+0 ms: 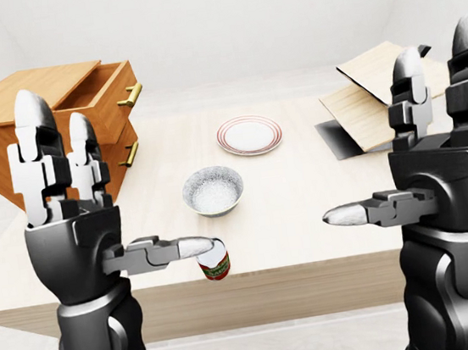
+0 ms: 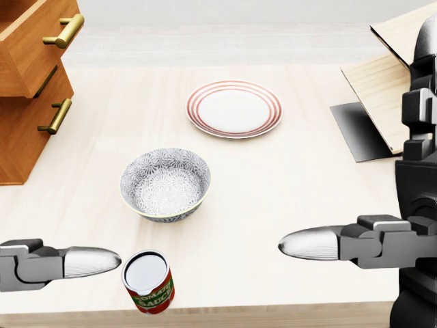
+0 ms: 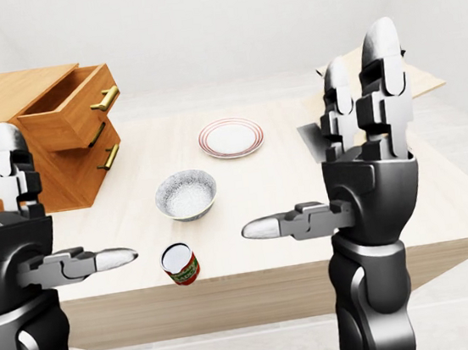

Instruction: Close the top drawer of the cabinet.

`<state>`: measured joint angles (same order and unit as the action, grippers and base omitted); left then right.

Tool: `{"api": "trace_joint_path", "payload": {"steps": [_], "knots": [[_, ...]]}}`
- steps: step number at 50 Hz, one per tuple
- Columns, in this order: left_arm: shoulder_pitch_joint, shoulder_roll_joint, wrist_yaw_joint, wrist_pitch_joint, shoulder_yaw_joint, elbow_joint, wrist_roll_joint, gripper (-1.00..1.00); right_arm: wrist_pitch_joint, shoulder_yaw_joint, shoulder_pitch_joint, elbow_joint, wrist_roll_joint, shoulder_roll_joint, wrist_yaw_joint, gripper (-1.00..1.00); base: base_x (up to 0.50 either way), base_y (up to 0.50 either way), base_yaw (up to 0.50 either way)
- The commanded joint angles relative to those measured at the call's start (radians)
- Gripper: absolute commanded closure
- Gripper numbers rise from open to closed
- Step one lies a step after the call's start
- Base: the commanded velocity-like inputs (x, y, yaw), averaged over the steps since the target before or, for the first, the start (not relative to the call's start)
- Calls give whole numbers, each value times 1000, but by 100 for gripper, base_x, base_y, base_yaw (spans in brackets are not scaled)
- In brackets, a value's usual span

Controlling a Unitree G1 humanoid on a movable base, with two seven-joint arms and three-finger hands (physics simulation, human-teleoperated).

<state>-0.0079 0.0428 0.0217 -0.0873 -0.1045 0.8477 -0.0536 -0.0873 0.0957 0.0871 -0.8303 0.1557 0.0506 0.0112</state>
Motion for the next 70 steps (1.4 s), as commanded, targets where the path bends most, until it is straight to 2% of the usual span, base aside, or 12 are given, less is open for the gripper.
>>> {"api": "trace_joint_path", "payload": {"steps": [1, 6, 16, 18, 25, 27, 31, 34, 40, 43, 67, 70], "knots": [[-36, 5, 9, 0, -40, 77, -3, -100, 0, 23, 38, -66, 12, 2, 4, -100, 0, 0, 0], [-70, 21, 4, 0, -92, 72, -21, -100, 0, 15, 47, -105, 11, 12, 12, -100, 0, 0, 0], [-60, 26, 20, 0, -96, 96, -54, -100, 0, 35, 65, -130, 23, 20, 10, -100, 0, 0, 0], [-58, 42, 12, 0, -81, 86, -16, -100, 0, 51, 62, -133, 29, 21, 7, -100, 0, 0, 0], [-64, 37, 18, 0, -97, 87, -27, -100, 0, 68, 63, -144, 41, 28, 8, -100, 0, 0, 0], [-72, 53, 11, 0, -97, 76, 0, -100, 0, 66, 60, -144, 41, 28, 9, -100, 0, 0, 0], [-61, 30, 28, 0, -115, 95, -31, -100, 0, 61, 47, -140, 40, 26, 5, -100, 0, 0, 0], [-61, 33, 28, 0, -115, 87, -33, -100, 0, 63, 47, -156, 55, 32, -7, -100, 0, 0, 0], [-60, 32, 29, 0, -120, 84, -49, -100, 0, 33, 37, -156, 13, 56, -26, -100, 0, 47, 0], [-60, 35, 29, 0, -125, 82, -56, -100, 0, 48, 45, -171, 37, 30, -32, -100, 0, 50, 0], [-56, 44, 31, 0, -125, 79, -50, -100, 0, 26, 7, -120, -6, 18, -69, -100, 0, 50, 0], [-58, 46, 36, 0, -139, 73, -54, -100, 0, 29, 15, -130, -9, 21, -70, -100, 0, 50, 0]]}}
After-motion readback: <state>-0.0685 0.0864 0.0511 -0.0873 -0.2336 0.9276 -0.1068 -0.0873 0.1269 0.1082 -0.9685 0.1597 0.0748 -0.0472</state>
